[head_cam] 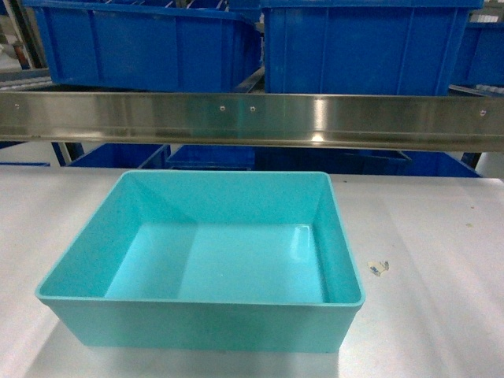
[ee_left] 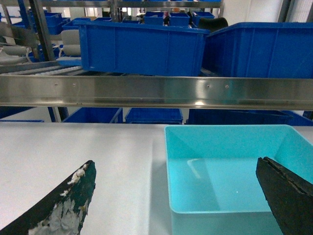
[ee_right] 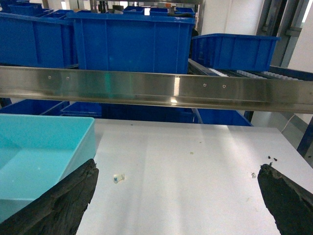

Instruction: Organize blue bins on left shelf correctly

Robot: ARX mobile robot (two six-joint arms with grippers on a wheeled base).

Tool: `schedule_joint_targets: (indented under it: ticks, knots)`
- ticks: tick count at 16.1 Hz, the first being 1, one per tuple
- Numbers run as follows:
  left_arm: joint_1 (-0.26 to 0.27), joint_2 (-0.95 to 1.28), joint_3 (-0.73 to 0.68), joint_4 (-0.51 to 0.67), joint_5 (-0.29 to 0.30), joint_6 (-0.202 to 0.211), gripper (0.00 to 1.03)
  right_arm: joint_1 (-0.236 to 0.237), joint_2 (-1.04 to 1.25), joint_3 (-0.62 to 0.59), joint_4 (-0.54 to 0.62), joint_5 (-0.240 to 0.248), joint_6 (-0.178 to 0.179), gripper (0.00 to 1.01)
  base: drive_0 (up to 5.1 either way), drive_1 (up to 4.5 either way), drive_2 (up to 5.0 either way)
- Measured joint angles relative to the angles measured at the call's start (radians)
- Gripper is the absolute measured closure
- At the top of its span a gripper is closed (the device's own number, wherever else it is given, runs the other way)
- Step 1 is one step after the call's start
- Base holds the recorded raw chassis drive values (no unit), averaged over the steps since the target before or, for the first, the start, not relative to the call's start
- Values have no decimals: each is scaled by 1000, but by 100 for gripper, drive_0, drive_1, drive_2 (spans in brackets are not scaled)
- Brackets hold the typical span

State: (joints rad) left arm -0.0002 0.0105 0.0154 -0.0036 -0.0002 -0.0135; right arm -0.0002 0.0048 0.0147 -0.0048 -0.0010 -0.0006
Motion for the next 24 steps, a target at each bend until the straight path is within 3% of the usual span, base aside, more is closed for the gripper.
schedule_joint_targets:
  ticks: [4,6,8,10,12,15,18,22,24]
  knots:
    - [0,9,0,15,-1,0,5,5,12,0,23,1,-1,3,0,0,0]
    - [6,246,8,181,-23,-12,5,35,227,19,191,-1,6,3,0,0,0]
    - [-49,478,47,303,-56,-13,5,53,462,98,342,-14,10,3,0,0,0]
    - [-53,683,148,414,-53,-15,5,128,661,203,411,31,0,3,0,0,0]
    - [-27,879,212,458,-61,-21,5,205,847,281,421,62,-16,3,0,0,0]
    - [40,1090,250,524,-79,-21,5,291,1035,433,322,59,-19,3,0,0,0]
    - [68,1171,289,505,-101,-17,5,328,1110,513,229,-6,-17,3,0,0,0]
    - [66,1170,289,507,-101,-12,5,328,1109,513,230,-6,-16,3,0,0,0]
    - [68,1289,311,560,-115,-29,5,354,1199,563,244,9,-18,3,0,0,0]
